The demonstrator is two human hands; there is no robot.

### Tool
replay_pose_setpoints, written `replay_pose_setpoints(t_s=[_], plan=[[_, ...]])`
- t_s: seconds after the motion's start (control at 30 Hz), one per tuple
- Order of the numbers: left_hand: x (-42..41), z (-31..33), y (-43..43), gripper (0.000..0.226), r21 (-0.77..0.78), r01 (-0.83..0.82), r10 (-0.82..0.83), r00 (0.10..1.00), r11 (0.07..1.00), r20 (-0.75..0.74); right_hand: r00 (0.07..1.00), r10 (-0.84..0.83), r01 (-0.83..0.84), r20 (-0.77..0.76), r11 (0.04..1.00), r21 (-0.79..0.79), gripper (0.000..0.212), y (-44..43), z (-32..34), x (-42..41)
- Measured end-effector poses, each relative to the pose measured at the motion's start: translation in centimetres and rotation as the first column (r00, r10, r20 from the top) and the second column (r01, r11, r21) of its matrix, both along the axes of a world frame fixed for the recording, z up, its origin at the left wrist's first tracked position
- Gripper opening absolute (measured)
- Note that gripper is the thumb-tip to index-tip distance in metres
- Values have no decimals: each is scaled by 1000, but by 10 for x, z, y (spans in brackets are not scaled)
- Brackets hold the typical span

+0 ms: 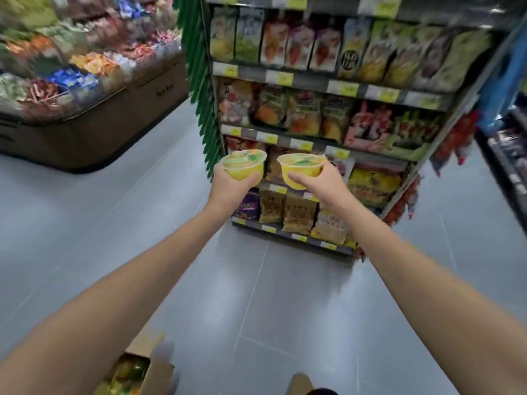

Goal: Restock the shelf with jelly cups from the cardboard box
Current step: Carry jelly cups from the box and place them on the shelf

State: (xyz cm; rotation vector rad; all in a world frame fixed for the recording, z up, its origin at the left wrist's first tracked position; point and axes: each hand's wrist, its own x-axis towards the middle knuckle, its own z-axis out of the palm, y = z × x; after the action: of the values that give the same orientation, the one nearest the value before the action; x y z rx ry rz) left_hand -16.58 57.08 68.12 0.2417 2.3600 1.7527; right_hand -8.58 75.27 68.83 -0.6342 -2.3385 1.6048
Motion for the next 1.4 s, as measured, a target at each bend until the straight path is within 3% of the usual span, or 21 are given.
replay_pose_setpoints(t_s=[0.33, 0.47, 0.77, 1.07, 1.4], plan=[[-12, 81, 157, 82, 90, 124, -110, 983, 988, -146, 977, -130, 144, -170, 987, 74, 80, 148, 82, 18], [-18, 117, 199, 83, 122, 170, -143, 968, 978, -207, 958, -142, 181, -248, 974, 139, 64, 188, 120, 20], [-55, 176, 292, 80, 143, 325, -250, 888, 935, -386, 907, -236, 341, -349, 898, 279, 70, 272, 181, -6], [-117, 201, 390, 78, 147, 496, -390, 805, 856, -448, 798, -409, 527, -442, 829, 186, 61, 369, 208, -52], [-154, 215, 458, 79, 88, 612, -486, 700, 786, -524, 729, -526, 651, -439, 731, 206, 70, 443, 213, -98]])
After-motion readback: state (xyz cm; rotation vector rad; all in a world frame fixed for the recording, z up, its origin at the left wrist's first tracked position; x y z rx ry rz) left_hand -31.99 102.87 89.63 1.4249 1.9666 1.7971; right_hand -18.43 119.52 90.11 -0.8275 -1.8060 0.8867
